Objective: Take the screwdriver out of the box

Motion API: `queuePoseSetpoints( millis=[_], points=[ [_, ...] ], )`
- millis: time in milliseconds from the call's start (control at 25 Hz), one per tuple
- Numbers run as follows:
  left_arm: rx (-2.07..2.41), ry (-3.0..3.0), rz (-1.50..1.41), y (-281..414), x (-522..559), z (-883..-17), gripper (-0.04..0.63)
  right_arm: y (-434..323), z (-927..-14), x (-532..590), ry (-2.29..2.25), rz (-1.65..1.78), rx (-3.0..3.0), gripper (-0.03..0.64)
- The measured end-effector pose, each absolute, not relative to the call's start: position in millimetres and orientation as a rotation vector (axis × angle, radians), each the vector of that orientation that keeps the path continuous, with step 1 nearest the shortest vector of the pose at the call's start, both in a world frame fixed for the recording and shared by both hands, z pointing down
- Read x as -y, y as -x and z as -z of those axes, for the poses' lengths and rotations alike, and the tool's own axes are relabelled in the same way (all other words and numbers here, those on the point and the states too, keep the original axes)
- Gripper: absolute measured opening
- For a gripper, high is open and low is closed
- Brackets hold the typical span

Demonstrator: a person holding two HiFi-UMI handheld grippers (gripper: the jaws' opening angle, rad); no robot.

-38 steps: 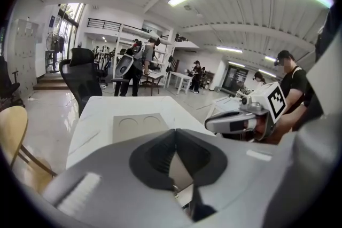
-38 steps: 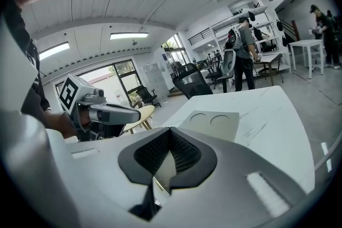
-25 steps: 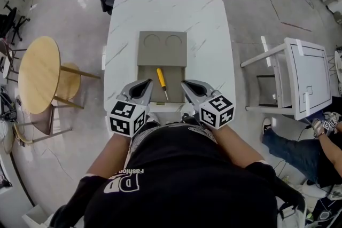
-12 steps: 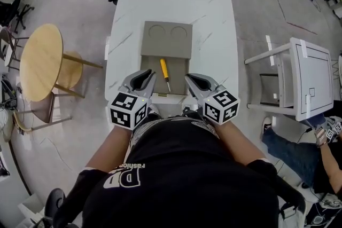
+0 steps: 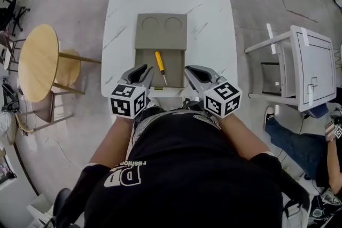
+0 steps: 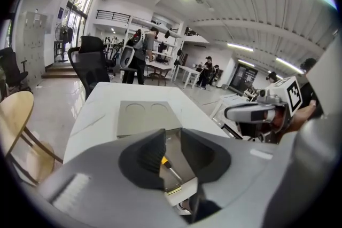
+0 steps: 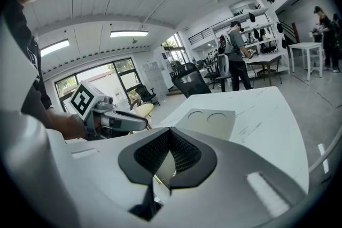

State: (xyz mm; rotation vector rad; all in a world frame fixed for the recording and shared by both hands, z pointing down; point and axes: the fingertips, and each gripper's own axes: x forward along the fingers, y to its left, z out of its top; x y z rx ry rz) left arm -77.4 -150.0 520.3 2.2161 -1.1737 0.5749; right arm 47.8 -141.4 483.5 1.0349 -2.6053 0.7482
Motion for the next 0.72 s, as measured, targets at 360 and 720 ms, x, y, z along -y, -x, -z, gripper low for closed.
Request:
queuePoseSetpoints(
  millis=[360,720],
  points=[
    [1.098,-1.994,-0.571,59.2,153.9,-576.0,0.119,-69.3,-494.5,151.3,-1.039,-0.794,2.591,0.002],
    [1.093,-1.730,-0.652,58.7,160.4,-645.1,0.131,-78.7,-507.5,162.0,-0.995,-0.853,2.588,0.002]
  ],
)
